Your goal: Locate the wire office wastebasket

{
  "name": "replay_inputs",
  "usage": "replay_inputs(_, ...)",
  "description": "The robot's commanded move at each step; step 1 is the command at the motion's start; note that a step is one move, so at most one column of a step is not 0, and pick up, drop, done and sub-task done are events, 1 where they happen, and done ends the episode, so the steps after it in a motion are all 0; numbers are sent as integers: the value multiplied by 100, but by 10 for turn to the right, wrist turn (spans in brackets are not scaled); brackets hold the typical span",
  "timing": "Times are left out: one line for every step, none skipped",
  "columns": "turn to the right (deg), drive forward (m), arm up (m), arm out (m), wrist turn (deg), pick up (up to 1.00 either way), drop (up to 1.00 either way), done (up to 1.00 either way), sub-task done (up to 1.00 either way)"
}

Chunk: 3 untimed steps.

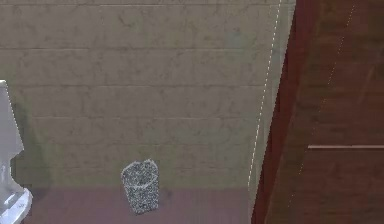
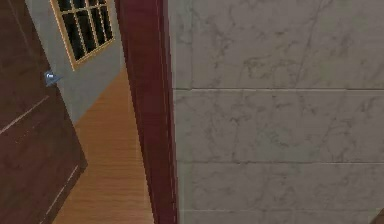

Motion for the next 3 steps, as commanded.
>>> replay_inputs(0, 30, 0, 0, 0, 0, 0, 0, 0)
replay_inputs(-210, 0, 0, 0, 0, 0, 0, 0, 0)
replay_inputs(0, 0, 0, 0, 0, 0, 0, 100, 0)
